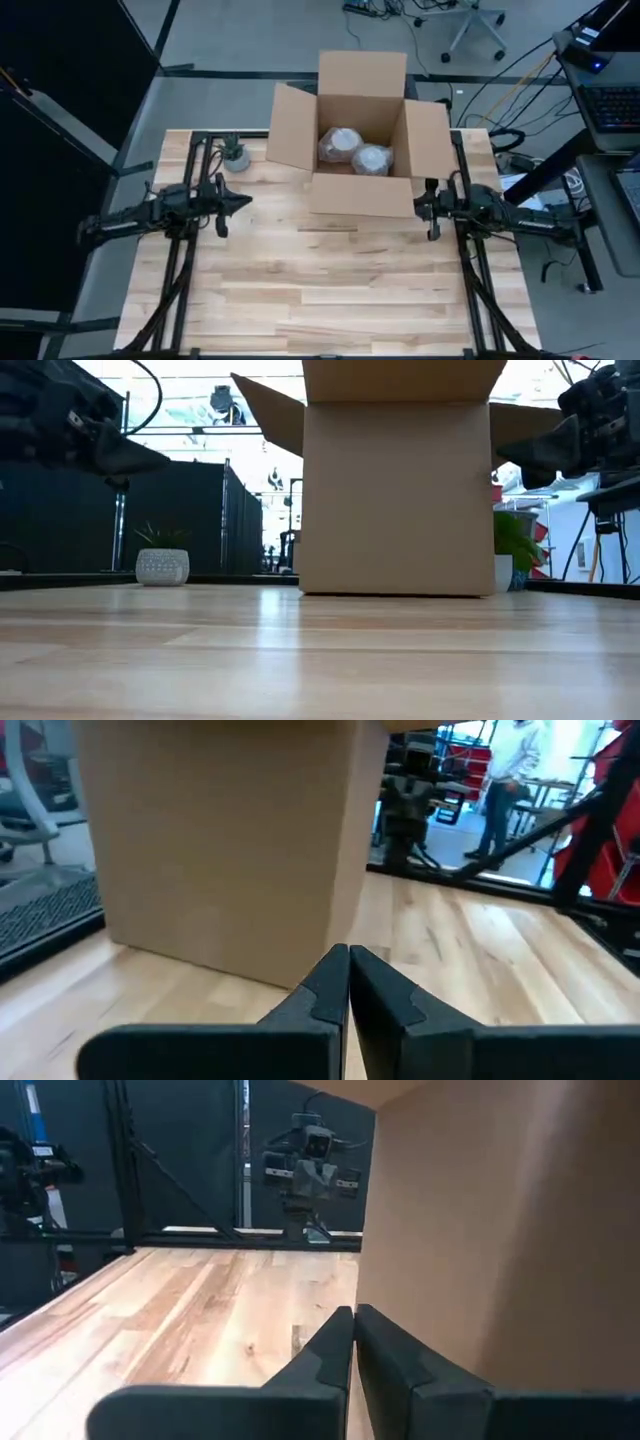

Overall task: Wrap mug
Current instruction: Return to Home Position

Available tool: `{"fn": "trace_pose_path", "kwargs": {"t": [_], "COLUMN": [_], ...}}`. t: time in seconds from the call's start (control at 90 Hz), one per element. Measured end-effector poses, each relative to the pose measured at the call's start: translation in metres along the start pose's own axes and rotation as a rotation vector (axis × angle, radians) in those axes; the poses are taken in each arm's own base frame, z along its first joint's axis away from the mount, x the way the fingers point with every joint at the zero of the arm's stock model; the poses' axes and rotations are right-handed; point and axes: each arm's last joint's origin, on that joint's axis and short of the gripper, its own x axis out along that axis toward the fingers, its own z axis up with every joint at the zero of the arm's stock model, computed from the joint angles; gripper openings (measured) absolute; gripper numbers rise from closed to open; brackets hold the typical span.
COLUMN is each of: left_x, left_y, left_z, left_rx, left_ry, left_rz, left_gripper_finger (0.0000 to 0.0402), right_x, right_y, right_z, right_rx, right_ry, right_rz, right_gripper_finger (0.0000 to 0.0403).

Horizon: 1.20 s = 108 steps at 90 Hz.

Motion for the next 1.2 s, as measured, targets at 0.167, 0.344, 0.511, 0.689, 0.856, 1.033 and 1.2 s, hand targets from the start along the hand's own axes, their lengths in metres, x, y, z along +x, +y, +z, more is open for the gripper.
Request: {"fn": "trace_pose_path", "kwargs": {"t": [0.167,0.344,0.511,0.689,0.856,1.033,1.2], "left_x": [-0.0001,-0.0001,-0.0001,-0.0001,-0.0001,-0.0001,-0.0001], "left_y": [0.0025,0.0025,0.0025,0.0025,0.0026,0.0026,0.0026], "left_z": [0.0000,-0.0001,-0.0001,-0.0002,-0.0001,-0.0002,-0.0002], "left_rx": [0.029,0.037,0.038,0.038,0.038,0.038,0.038], "left_ry": [-0.004,-0.003,-0.002,-0.002,-0.001,-0.001,-0.001], "left_rz": [0.070,0.071,0.071,0.072,0.073,0.074,0.074], "left_gripper_finger": [0.0000,0.0000,0.0000,0.0000,0.0000,0.0000,0.0000], "right_x": [0.0000,0.0000,0.0000,0.0000,0.0000,0.0000,0.0000], "right_y": [0.0000,0.0000,0.0000,0.0000,0.0000,0.0000,0.0000], "right_z": [0.0000,0.0000,0.0000,0.0000,0.0000,0.0000,0.0000], "right_rx": [0.016,0.018,0.020,0.020,0.020,0.020,0.020], "right_ry": [0.000,0.000,0.000,0.000,0.000,0.000,0.000], "right_rz": [0.000,0.000,0.000,0.000,0.000,0.000,0.000], "right_gripper_finger": [0.0002,0.0002,0.0002,0.0002,0.0002,0.0002,0.0002]}}
